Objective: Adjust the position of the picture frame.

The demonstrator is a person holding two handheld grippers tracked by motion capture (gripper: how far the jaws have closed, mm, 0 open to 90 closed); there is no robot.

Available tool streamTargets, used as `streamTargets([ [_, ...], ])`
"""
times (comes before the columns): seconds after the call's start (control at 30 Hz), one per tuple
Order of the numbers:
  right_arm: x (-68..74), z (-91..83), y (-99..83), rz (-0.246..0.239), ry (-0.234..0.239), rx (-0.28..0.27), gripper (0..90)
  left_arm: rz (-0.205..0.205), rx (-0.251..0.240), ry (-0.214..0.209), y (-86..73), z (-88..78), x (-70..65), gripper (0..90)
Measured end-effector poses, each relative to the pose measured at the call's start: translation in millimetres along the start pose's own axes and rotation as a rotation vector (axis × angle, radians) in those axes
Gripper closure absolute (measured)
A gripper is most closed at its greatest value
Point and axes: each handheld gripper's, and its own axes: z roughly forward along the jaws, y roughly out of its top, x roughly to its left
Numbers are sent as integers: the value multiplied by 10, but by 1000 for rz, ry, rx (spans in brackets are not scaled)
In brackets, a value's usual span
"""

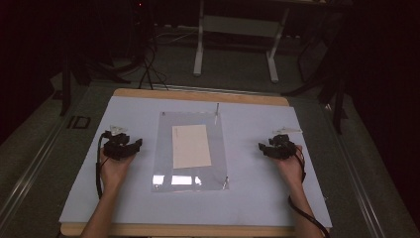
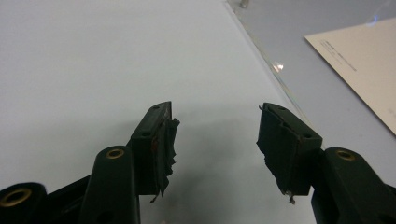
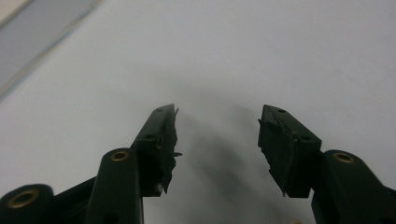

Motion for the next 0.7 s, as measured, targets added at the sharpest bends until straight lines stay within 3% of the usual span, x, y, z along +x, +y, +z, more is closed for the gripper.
streamTargets([
  [0.13, 32, -50, 12, 25, 55, -19, 489, 6, 5, -27, 48, -11, -35, 471],
  [0.33, 97, -127, 9, 8, 120, -21, 505, 4, -7, -84, 155, -31, -92, 496],
  [0.7, 340, -261, 56, -100, 227, -28, 509, 111, 6, -133, 313, 42, -313, 508],
])
